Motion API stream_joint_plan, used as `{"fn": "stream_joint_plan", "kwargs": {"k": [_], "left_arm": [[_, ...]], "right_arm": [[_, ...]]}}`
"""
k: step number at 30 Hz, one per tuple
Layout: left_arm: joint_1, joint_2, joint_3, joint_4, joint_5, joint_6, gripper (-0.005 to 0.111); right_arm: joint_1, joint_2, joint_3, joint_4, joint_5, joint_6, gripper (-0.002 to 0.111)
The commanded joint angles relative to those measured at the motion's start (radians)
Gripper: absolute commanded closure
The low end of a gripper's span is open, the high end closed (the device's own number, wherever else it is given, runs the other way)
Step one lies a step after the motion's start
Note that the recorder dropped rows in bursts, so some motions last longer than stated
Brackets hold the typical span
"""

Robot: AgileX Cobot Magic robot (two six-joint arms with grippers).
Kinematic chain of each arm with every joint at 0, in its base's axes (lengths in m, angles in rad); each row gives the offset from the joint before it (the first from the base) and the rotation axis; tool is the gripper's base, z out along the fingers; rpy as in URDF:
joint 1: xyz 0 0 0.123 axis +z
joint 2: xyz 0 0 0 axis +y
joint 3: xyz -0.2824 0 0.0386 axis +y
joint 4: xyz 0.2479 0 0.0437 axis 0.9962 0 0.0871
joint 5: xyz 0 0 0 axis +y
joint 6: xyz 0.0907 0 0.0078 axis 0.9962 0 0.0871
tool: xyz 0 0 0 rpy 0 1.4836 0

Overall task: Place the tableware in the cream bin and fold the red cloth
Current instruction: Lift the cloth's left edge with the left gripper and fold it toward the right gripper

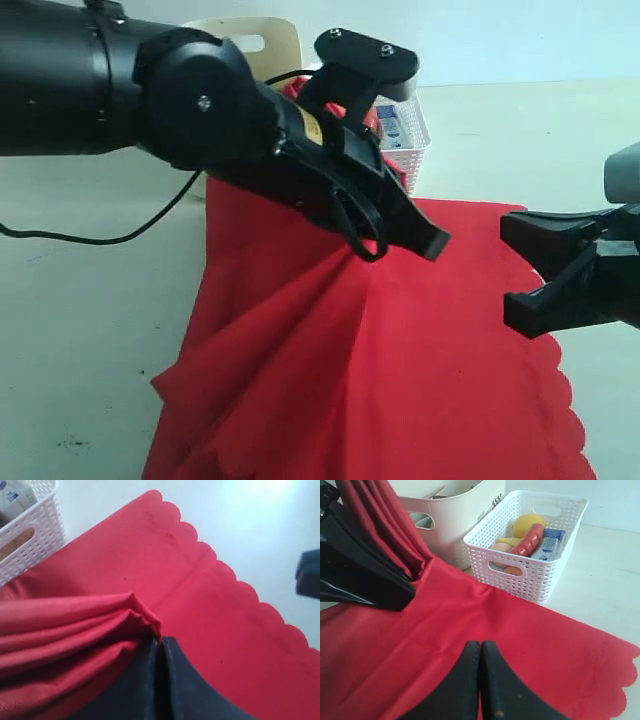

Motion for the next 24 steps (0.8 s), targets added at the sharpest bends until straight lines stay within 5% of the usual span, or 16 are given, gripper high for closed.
{"fn": "stream_joint_plan", "kwargs": {"k": [1,8,20,24], "left_arm": [[-0.010,0.039,-0.080,0.002,0.009,-0.069,0.107],[-0.046,0.131,-0.148,0.016,0.026,-0.069,0.107],[-0.087,0.272,-0.280,0.020,0.037,-0.106,0.106],[-0.087,0.307,-0.296,0.020,0.044,-0.104,0.093]], "right_arm": [[-0.004,0.003,-0.002,0.131,-0.012,-0.162,0.108],[-0.004,0.003,-0.002,0.425,-0.042,-0.424,0.108],[-0.004,0.003,-0.002,0.529,-0.053,-0.529,0.108],[-0.004,0.003,-0.002,0.702,-0.078,-0.690,0.108]]}}
